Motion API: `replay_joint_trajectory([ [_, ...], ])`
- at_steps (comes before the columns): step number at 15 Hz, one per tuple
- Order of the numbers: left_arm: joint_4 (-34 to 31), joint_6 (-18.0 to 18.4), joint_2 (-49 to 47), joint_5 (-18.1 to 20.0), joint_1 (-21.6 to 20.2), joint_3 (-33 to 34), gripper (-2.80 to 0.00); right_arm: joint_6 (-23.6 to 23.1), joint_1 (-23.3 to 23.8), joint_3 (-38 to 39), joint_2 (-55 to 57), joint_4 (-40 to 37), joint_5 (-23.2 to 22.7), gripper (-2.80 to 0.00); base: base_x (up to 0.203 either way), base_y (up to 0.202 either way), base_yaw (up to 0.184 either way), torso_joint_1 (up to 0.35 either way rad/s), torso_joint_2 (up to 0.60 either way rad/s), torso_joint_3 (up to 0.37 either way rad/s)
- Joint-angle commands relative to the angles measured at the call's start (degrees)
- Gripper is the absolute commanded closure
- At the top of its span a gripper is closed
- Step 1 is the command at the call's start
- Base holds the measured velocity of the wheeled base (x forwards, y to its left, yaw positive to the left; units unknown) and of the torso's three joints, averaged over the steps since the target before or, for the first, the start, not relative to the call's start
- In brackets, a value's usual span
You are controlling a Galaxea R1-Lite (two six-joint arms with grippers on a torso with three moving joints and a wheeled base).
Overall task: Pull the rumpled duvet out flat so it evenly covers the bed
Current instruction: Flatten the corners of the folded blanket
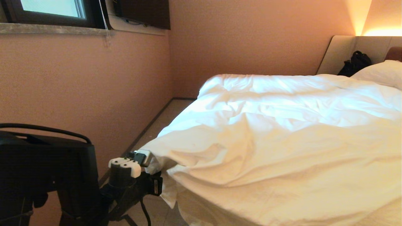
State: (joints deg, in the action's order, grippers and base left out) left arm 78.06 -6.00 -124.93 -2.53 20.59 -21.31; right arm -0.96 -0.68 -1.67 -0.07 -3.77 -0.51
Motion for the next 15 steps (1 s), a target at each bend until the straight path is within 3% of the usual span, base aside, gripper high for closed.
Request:
replay_joint_trajectory([
  [1, 0.43, -0.06, 0.68, -0.02, 0.06, 0.42, 0.00, -0.03, -0.02, 0.00, 0.07, -0.01, -0.02, 0.00, 0.000, 0.000, 0.000, 0.000, 0.00, 0.000],
  [7, 0.29, -0.24, 4.93, -0.02, 0.06, 4.00, 0.00, -0.08, -0.02, 0.00, 0.07, -0.01, -0.08, 0.00, 0.000, 0.000, 0.000, 0.000, 0.00, 0.000],
  [15, -0.44, -0.24, 17.58, -1.25, -0.02, 12.64, 0.00, 0.00, -0.02, 0.00, 0.07, -0.01, -0.02, 0.00, 0.000, 0.000, 0.000, 0.000, 0.00, 0.000],
])
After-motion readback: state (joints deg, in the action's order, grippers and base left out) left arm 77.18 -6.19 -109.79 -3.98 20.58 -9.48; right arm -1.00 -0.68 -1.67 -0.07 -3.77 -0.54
